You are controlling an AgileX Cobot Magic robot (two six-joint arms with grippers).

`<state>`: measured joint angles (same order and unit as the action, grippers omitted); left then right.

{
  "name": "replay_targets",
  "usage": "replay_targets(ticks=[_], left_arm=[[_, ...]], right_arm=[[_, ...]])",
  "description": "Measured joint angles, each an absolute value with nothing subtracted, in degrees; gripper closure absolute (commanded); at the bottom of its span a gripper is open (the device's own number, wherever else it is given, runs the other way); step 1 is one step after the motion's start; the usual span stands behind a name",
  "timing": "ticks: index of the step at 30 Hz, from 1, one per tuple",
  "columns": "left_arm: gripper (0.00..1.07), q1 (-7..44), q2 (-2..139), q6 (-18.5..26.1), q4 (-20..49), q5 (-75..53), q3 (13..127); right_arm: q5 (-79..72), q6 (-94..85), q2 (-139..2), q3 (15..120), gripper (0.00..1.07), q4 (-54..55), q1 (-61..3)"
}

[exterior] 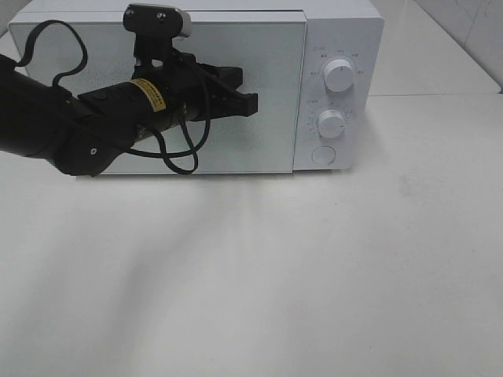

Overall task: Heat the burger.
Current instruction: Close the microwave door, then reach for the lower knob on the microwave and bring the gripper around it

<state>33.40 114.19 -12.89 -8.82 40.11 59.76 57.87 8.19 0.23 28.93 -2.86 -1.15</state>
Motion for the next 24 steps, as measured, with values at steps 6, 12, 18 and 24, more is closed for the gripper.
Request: replay_targets(ticks=[6, 12, 18, 24], left_arm=[[1.07, 34.09, 116.54, -12.66, -10.2, 38.5, 64.06], [1.07, 34.38, 116.2, -12.66, -11.86, 35.87, 64.97], [1.07, 34.38, 112.47, -12.32, -9.28, 33.4, 61.54], [0.93, 35.24, 106.74, -12.09, -6.02, 29.34, 54.49]], right_arm=[[57.87, 8.19, 0.23, 28.93, 0.34, -2.75, -1.15], [57.87, 8.19, 0.23, 28.93, 0.34, -2.75, -1.15], [57.87, 8.19, 0.23, 28.93, 0.34, -2.75, -1.15], [57.87, 8.14, 0.23, 28.93, 0.34, -2.75, -1.15]])
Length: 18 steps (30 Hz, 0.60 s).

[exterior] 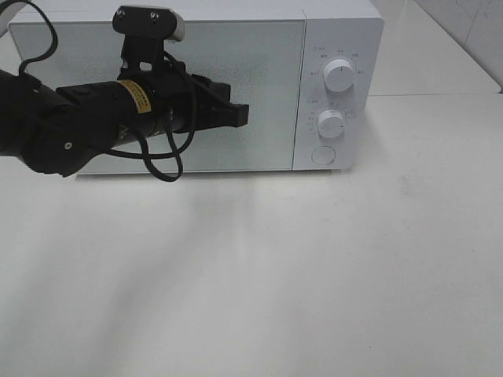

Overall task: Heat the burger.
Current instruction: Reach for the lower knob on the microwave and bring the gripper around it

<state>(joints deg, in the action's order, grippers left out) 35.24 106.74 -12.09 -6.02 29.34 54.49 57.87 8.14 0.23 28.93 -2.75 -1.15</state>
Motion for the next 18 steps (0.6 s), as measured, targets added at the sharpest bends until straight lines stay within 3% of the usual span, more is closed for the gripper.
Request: replay_targets(ticks=[3, 4, 5, 6, 7, 8, 9, 18], left_arm=[[0.85, 35.41, 105.77, -12.09, -5.39, 26.41, 53.86], [0.65, 35.64, 104.11, -12.09, -4.64, 21.49, 53.23], [0.37, 35.7, 102.27, -12.09, -4.18, 14.55, 53.17], [0.37, 35.7, 102.27, -12.09, -4.18, 14.55, 53.17], [0.27, 35.81, 101.3, -12.09, -4.07, 11.12, 53.17], [0.27, 35.81, 101.3, -12.09, -4.07, 11.12, 53.17], [0.06, 36.27, 99.47, -12.09, -4.01, 4.47, 53.17], [0.06, 39.53, 91.9, -12.09, -2.92, -19.71, 53.17]], right_arm=[[57.87, 8.14, 0.23, 28.93, 0.34, -2.75, -1.15], [57.87, 8.14, 0.23, 28.93, 0.34, -2.75, -1.15], [57.87, 8.14, 0.23, 28.93, 0.34, -2.75, -1.15], [57.87, 8.14, 0.23, 28.93, 0.34, -2.75, -1.15], [57.87, 8.14, 0.23, 28.93, 0.34, -2.75, -1.15], [57.87, 8.14, 0.23, 28.93, 0.34, -2.75, -1.15], [57.87, 8.14, 0.23, 28.93, 0.34, -2.75, -1.15], [57.87, 8.14, 0.23, 28.93, 0.34, -2.75, -1.15]])
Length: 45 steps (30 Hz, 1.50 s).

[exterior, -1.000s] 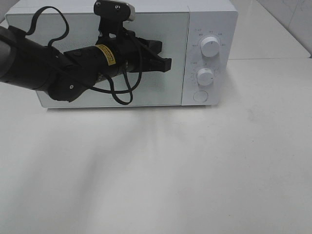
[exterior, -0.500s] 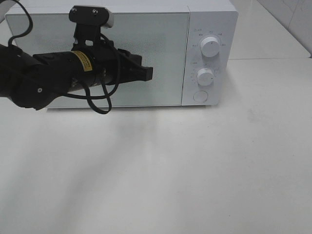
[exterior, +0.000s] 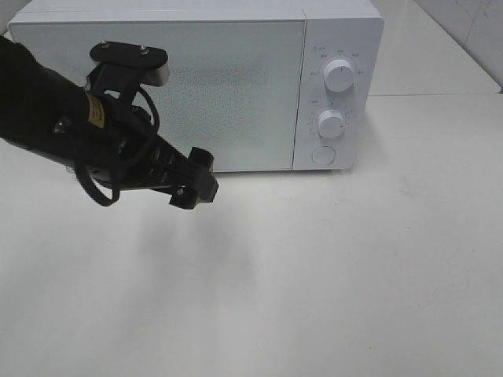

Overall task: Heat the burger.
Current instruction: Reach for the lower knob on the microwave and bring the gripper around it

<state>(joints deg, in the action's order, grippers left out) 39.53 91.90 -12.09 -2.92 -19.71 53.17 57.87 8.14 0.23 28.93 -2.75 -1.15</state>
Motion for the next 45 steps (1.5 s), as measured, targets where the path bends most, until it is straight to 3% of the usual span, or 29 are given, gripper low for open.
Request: replay_targets(ticks=[10, 17, 20, 22, 23, 25, 26, 27, 28, 29, 32, 37, 45], left_arm=[[0.06, 39.71, 84.22, -11.97, -1.49, -43.77, 53.17], [0.06, 38.73, 81.19, -11.92, -2.12, -52.14, 53.17], [0.06, 34.72, 79.13, -11.63, -2.64, -54.66, 53.17], [0.06, 29.34, 77.01, -9.8, -2.75, -56.61, 53.17], [0.06, 29.34, 77.01, -9.8, -2.75, -56.61, 53.17], [0.06, 23.15, 74.6, -6.13, -1.78, -57.81, 53.17], [0.06, 23.15, 74.6, -6.13, -1.78, -57.81, 53.17], [0.06, 18.39, 73.17, -3.67, -0.46, -58.33, 53.17], [0.06, 18.39, 73.17, -3.67, -0.46, -58.33, 53.17], [0.06, 14.21, 71.91, -1.6, 1.2, -59.3, 53.17], [0.06, 8.88, 69.96, -0.57, 4.13, -61.42, 53.17], [0.06, 5.33, 65.95, 0.0, 5.79, -64.92, 53.17], [0.06, 5.27, 57.93, 0.0, 5.27, -67.32, 50.99]], right_arm=[[57.87, 8.14, 0.23, 28.93, 0.34, -2.75, -1.15], [57.87, 8.14, 0.23, 28.93, 0.34, -2.75, -1.15], [57.87, 8.14, 0.23, 28.93, 0.34, -2.75, -1.15], [57.87, 8.14, 0.23, 28.93, 0.34, -2.75, -1.15], [57.87, 8.14, 0.23, 28.93, 0.34, -2.75, -1.15], [57.87, 8.08, 0.23, 28.93, 0.34, -2.75, -1.15], [57.87, 8.08, 0.23, 28.93, 0.34, -2.75, -1.15], [57.87, 8.08, 0.23, 28.93, 0.34, -2.75, -1.15], [57.87, 8.08, 0.23, 28.93, 0.34, -2.75, -1.15], [57.87, 8.08, 0.23, 28.93, 0.34, -2.75, -1.15], [57.87, 7.96, 0.23, 28.93, 0.34, -2.75, -1.15], [57.87, 7.91, 0.23, 28.93, 0.34, -2.75, -1.15], [57.87, 7.91, 0.23, 28.93, 0.34, -2.75, -1.15]])
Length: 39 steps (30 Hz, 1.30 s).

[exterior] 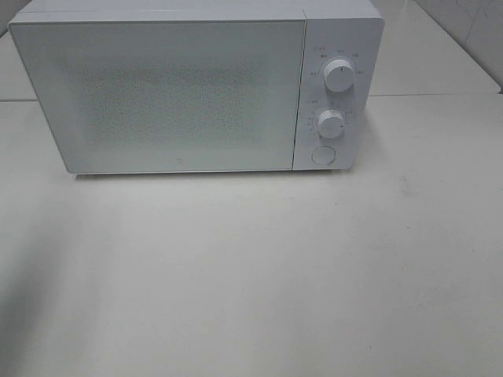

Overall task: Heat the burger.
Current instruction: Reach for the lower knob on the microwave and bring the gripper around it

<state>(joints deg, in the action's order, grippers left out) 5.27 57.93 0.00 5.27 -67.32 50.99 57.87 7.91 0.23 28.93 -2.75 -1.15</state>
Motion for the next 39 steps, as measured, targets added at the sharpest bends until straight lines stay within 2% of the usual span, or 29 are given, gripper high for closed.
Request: replay_targets(ticks=[10, 15, 33, 39], left_arm=[[0.06, 5.27, 45.89, 0.0, 4.64, -67.15, 38.73], [0.06, 5.27, 34.21, 0.0, 3.5, -63.77, 30.83], [0.06, 5.21, 9.28, 0.0, 3.61, -62.11, 30.02], [0.06, 1.03, 1.89, 0.0, 3.9, -62.11, 30.02]], right_arm=[[57.87, 7.85, 0.23, 28.93, 0.34, -2.75, -1.15], [57.87, 7.85, 0.23, 28.93, 0.34, -2.75, -1.15], [57.87, 7.85, 0.23, 28.93, 0.34, -2.75, -1.15], [57.87, 7.85, 0.23, 28.93, 0.34, -2.75, -1.15]])
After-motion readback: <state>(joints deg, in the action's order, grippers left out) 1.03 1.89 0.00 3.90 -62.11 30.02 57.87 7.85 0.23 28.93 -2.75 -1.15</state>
